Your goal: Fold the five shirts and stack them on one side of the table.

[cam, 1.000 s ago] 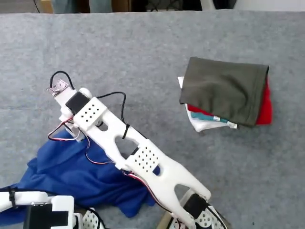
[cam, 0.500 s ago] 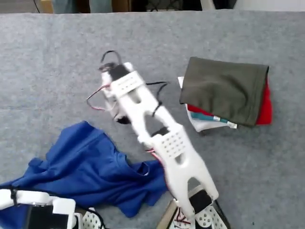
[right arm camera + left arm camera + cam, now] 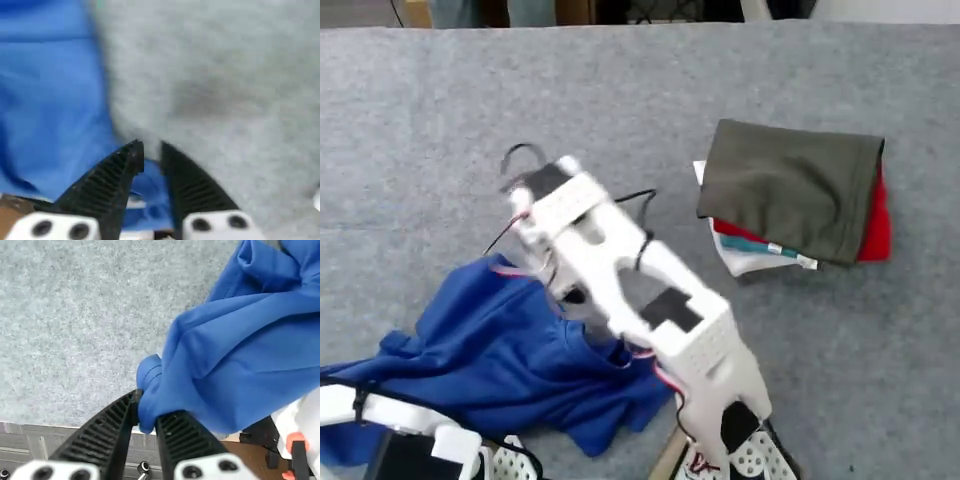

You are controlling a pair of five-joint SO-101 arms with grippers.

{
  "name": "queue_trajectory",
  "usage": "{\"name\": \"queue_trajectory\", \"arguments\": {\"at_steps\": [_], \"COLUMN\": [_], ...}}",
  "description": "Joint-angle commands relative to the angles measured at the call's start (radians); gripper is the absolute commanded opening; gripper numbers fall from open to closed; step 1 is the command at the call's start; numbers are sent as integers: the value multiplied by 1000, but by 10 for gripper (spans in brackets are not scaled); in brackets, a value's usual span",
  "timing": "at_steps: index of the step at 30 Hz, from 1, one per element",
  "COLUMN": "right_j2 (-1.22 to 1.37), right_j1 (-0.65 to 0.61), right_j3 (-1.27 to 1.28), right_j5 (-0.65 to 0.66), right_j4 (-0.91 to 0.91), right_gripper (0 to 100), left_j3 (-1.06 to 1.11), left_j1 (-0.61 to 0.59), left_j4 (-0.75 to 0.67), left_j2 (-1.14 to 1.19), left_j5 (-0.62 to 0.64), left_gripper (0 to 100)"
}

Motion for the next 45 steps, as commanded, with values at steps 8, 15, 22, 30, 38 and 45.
{"name": "queue_trajectory", "arguments": {"at_steps": [8, 15, 22, 30, 38, 45], "right_j2": [177, 321, 266, 130, 133, 205], "right_j1": [-112, -81, 34, 35, -114, -133], "right_j3": [-151, -332, -507, -504, -320, -194], "right_j5": [-48, -41, -41, -40, -49, -48], "right_j4": [-207, -126, 49, 49, -55, -180], "right_gripper": [209, 15, 14, 16, 214, 100], "left_j3": [-1, 24, 27, 27, 27, 27], "left_j1": [5, 2, 7, 8, 10, 7], "left_j4": [11, 6, 5, 5, 5, 9], "left_j2": [-21, -21, -21, -21, -21, -21], "left_j5": [21, 23, 23, 20, 20, 18], "left_gripper": [29, 29, 29, 29, 29, 29]}}
